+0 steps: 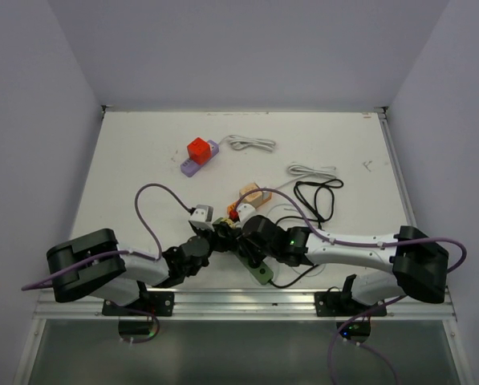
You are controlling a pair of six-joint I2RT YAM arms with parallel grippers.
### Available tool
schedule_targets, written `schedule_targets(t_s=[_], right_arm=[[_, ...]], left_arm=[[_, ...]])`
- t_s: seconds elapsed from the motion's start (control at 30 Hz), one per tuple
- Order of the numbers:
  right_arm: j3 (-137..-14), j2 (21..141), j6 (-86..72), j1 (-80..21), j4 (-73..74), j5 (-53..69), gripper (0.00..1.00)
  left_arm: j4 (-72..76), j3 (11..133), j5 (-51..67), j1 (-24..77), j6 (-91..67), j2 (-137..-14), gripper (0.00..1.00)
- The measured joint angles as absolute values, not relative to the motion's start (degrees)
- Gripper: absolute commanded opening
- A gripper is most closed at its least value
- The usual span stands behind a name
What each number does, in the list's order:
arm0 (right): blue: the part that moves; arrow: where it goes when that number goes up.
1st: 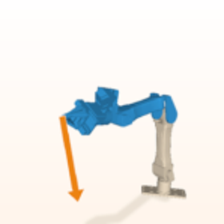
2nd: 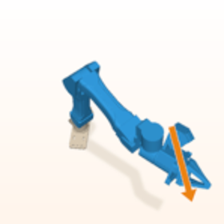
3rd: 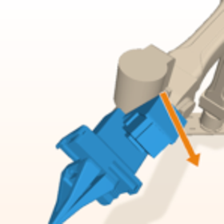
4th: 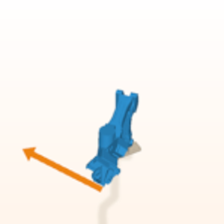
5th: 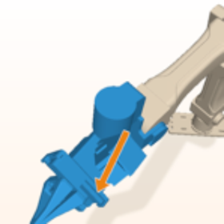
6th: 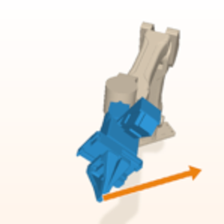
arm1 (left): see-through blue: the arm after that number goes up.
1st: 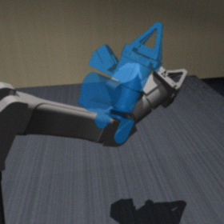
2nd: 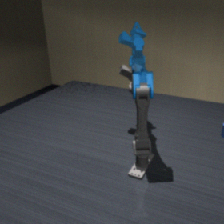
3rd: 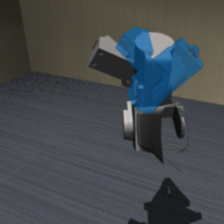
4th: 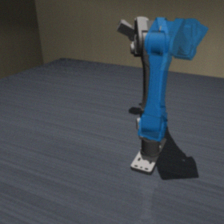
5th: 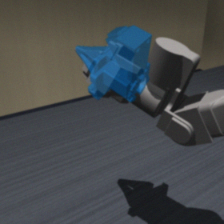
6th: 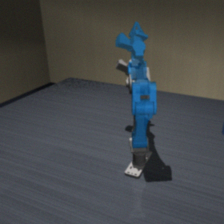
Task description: Pull the plug off the socket
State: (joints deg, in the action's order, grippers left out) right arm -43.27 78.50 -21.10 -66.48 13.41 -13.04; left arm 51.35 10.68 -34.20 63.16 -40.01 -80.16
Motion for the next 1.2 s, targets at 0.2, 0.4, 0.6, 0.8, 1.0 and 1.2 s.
schedule_targets(t_s=[0.2,0.4,0.6,0.8,1.0,1.2], right_arm=[[-43.27,78.50,-22.61,-66.35,13.39,-12.91,0.00],[-42.61,77.93,-24.73,-65.10,12.56,-10.66,0.00],[-40.38,76.23,-27.14,-61.65,9.98,-4.86,0.00],[-39.90,75.96,-27.66,-60.71,9.43,-3.25,0.00],[-43.51,78.24,-27.42,-64.88,13.89,-9.80,0.00],[-51.55,84.86,-27.86,-74.17,22.96,-25.23,0.00]], left_arm=[[52.29,10.46,-34.24,63.16,-40.18,-80.93,0.83],[54.74,8.71,-34.09,63.20,-41.91,-81.43,0.83],[56.93,7.86,-34.04,63.22,-42.68,-82.32,0.83],[57.76,7.60,-34.15,63.40,-42.72,-82.65,0.83],[57.76,7.53,-34.24,63.44,-42.87,-82.65,0.84],[59.37,7.64,-34.52,63.53,-42.85,-83.94,0.84]])
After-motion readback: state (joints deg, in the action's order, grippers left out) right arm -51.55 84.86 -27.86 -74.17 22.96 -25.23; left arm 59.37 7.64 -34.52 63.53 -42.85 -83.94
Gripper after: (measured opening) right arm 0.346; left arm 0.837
